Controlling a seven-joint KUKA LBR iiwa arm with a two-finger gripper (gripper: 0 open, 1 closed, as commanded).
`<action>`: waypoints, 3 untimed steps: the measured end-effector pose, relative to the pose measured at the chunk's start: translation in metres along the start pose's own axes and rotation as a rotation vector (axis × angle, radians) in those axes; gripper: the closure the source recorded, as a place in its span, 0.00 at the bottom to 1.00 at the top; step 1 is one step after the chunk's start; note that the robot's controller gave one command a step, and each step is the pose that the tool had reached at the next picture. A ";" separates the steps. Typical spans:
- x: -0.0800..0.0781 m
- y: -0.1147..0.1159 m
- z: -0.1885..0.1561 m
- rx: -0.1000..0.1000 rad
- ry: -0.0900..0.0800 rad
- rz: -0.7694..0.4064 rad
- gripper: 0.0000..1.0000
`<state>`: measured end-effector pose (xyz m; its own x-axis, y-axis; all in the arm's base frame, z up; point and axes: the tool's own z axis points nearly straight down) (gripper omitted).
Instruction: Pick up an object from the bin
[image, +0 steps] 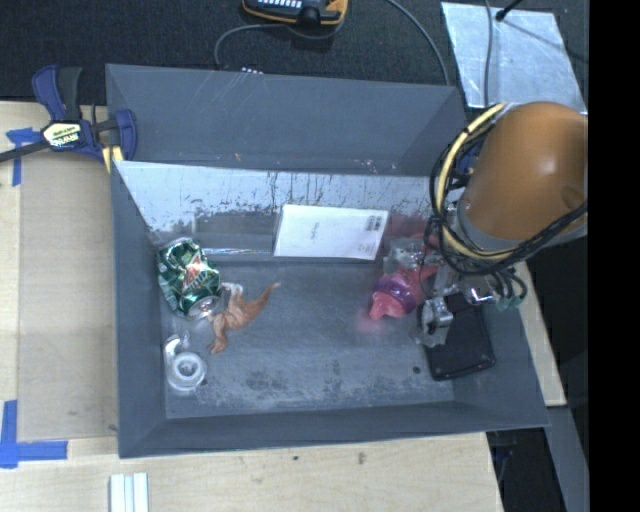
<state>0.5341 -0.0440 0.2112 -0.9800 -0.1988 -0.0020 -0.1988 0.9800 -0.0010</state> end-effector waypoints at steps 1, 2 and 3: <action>-0.009 -0.035 -0.012 -0.002 -0.006 -0.214 0.00; -0.021 -0.054 0.033 0.006 -0.008 -0.114 0.00; -0.029 -0.045 0.072 -0.002 -0.003 -0.121 0.00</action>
Offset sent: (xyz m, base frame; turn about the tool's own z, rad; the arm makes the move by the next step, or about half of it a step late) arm 0.0422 -0.0276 -0.0771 -0.0486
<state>0.5719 -0.0822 0.1396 -0.9488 -0.3158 -0.0053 -0.3158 0.9488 0.0009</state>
